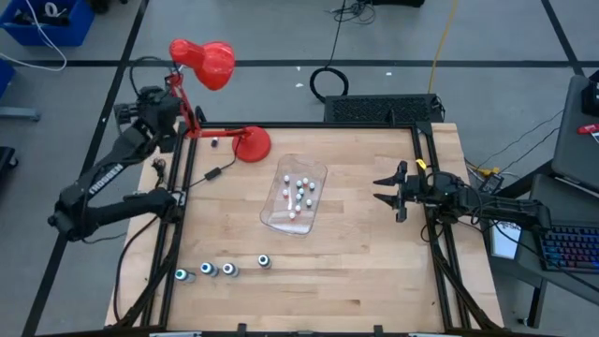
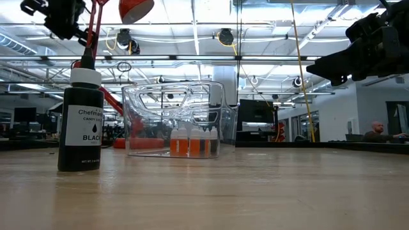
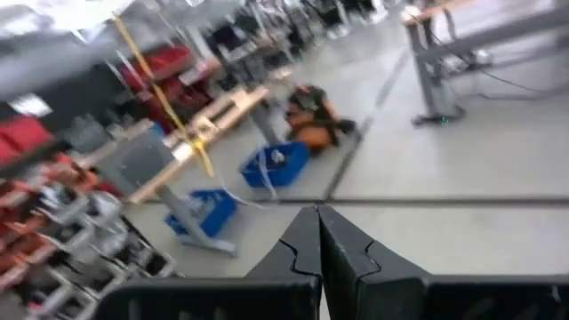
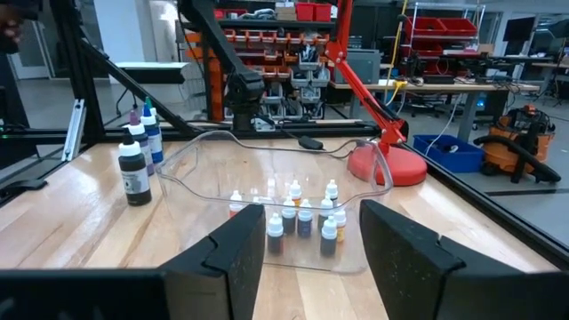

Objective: Pick & Place food coloring
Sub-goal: Put the small purple food coloring bottle into the transparent bin

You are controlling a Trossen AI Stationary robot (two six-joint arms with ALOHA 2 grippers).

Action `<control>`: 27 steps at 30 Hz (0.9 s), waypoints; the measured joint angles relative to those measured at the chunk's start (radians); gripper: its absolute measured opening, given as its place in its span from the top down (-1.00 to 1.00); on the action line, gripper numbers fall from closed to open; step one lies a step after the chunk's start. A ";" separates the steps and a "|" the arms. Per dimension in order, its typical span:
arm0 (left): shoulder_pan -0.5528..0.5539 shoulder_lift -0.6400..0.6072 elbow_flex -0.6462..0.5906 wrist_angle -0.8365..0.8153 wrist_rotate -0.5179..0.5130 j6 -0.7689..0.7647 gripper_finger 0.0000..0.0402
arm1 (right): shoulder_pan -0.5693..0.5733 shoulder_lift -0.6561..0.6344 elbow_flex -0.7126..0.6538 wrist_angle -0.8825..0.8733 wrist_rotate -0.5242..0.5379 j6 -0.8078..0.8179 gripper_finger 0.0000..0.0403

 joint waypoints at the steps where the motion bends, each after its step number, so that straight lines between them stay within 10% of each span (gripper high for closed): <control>1: 0.014 0.024 0.038 -0.097 0.028 -0.075 1.00 | 0.000 0.000 0.000 0.000 0.000 0.000 0.13; 11: 0.086 0.170 0.236 -0.609 0.275 -0.518 1.00 | 0.000 0.000 0.000 0.001 0.000 0.000 0.13; 27: 0.004 0.222 0.146 -0.565 0.566 -0.499 1.00 | 0.000 0.000 0.000 0.001 0.000 0.000 0.14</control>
